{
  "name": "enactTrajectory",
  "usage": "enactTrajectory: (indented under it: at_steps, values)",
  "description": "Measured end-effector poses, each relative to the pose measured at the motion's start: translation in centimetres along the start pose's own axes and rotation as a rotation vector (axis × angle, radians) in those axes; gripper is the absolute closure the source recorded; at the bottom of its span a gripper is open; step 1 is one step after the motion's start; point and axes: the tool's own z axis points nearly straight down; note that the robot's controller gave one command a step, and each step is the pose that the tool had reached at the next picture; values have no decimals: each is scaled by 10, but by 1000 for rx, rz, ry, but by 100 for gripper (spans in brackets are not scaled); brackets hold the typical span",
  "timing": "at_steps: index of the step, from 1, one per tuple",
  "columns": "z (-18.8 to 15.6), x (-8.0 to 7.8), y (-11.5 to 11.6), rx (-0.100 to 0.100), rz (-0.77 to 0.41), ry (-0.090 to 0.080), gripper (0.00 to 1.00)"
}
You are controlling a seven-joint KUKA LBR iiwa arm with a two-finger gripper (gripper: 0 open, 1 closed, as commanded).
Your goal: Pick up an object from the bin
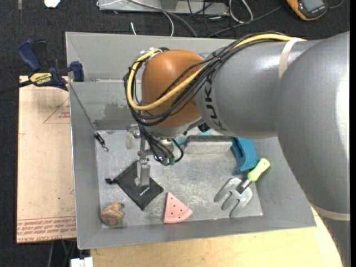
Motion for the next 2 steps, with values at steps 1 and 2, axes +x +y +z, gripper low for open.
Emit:
enactTrajectory:
  at_steps: [1, 2]
  values:
    - [-14, -10, -8, 0, 102, 0, 0]
    - [-22, -21, -18, -2, -20, -6, 0]
